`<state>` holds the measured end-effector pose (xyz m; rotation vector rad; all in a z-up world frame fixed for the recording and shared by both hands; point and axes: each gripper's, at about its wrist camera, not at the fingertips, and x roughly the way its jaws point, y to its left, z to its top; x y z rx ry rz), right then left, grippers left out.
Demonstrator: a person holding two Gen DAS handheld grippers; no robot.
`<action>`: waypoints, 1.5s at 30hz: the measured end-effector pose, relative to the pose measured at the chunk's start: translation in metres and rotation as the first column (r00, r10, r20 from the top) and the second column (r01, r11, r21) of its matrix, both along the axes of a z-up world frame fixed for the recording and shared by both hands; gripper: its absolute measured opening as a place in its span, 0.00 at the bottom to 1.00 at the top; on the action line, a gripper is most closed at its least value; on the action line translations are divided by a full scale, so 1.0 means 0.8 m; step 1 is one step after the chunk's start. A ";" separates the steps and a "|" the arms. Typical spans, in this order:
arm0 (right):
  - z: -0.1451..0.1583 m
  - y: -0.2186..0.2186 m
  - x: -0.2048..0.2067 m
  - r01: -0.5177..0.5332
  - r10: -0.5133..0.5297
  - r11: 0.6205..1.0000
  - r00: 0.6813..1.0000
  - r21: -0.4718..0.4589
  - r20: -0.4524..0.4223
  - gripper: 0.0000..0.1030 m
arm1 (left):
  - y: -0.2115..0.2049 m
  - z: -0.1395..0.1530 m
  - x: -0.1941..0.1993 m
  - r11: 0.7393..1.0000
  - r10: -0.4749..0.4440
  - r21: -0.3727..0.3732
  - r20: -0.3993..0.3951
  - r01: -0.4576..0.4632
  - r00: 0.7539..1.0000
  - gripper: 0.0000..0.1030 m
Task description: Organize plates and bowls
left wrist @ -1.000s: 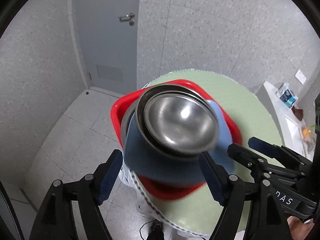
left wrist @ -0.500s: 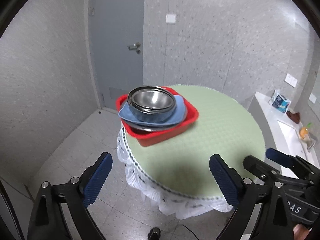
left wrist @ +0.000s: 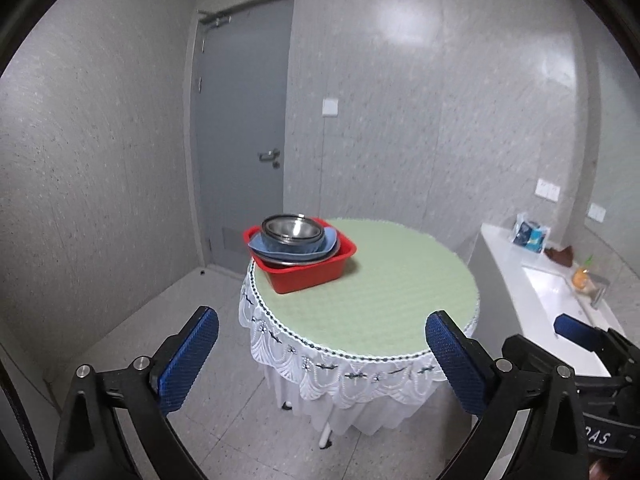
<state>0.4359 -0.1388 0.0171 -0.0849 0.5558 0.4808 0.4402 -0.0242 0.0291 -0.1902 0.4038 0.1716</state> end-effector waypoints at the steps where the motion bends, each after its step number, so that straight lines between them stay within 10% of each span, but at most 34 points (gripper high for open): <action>1: 0.001 -0.003 -0.015 0.007 -0.007 1.000 1.000 0.000 0.015 0.95 | 0.000 -0.003 -0.015 1.000 -0.003 0.001 0.016 0.003 1.000 0.99; 26: -0.036 -0.027 -0.341 0.269 -0.272 0.962 0.950 0.045 0.152 1.00 | 0.040 -0.088 -0.384 0.982 -0.179 0.088 0.115 0.169 0.977 0.99; 45: -0.050 -0.024 -0.409 0.293 -0.292 0.956 0.933 0.027 0.211 1.00 | 0.068 -0.109 -0.466 0.977 -0.198 0.108 0.159 0.182 0.967 0.99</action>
